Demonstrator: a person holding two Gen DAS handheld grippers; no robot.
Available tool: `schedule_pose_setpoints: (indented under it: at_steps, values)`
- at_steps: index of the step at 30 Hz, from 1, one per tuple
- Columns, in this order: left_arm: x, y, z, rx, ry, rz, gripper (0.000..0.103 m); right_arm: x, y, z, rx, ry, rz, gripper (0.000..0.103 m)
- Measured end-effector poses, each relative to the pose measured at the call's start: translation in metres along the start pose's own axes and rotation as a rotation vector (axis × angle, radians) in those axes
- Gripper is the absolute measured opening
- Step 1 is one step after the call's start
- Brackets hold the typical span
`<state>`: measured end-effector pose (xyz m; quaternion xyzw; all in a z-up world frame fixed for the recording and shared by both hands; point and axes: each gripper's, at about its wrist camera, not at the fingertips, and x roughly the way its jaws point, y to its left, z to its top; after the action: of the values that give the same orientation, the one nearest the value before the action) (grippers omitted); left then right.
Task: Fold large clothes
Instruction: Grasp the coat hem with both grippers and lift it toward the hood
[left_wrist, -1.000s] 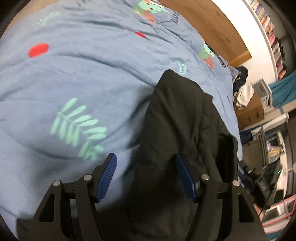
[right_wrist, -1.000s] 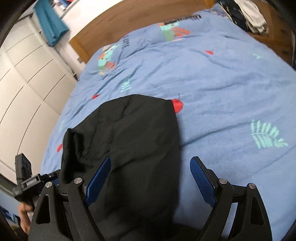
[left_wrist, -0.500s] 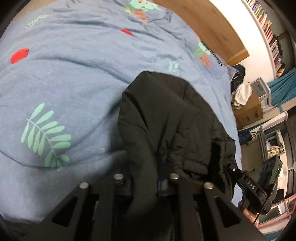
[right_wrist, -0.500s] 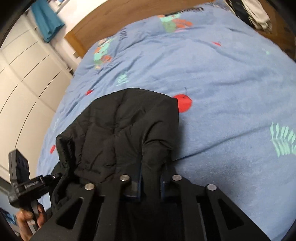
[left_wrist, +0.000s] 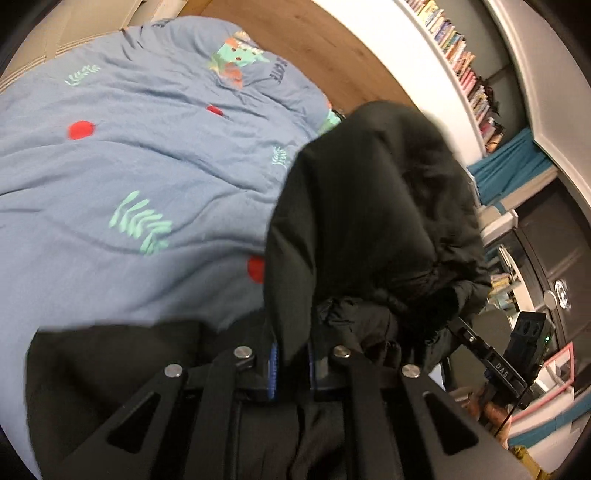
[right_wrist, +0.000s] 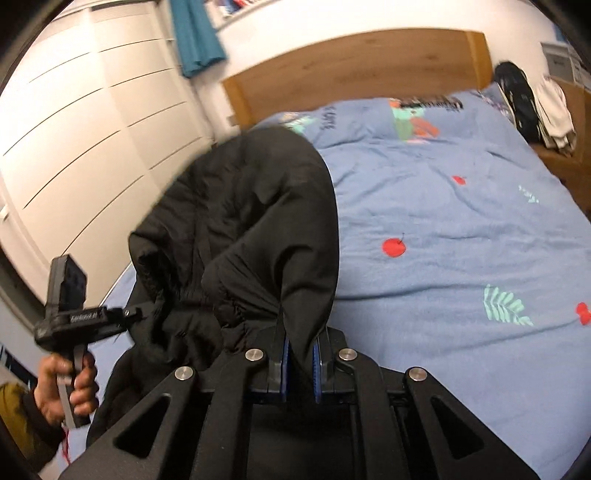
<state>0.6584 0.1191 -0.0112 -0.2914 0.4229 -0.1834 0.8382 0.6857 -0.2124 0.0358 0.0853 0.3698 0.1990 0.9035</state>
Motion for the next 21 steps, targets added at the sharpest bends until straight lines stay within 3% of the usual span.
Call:
schedule_pose_setpoints:
  at_steps: [5, 10, 18, 20, 21]
  values:
    - [-0.046, 0.02, -0.05, -0.031, 0.01, -0.011, 0.011, -0.04, 0.017, -0.051, -0.001, 0.0, 0.026, 0.01]
    - [-0.069, 0.048, -0.096, -0.054, 0.058, 0.066, 0.011, -0.046, 0.02, -0.106, 0.028, 0.048, 0.004, 0.01]
    - [-0.114, 0.073, -0.141, -0.072, 0.08, 0.174, 0.011, -0.06, 0.017, -0.171, 0.077, 0.128, -0.028, 0.016]
    - [-0.135, 0.071, -0.146, -0.051, 0.077, 0.227, 0.011, -0.082, 0.018, -0.179, 0.073, 0.14, -0.042, 0.036]
    - [-0.146, 0.067, -0.146, -0.029, 0.071, 0.262, 0.011, -0.093, 0.018, -0.18, 0.067, 0.148, -0.056, 0.04]
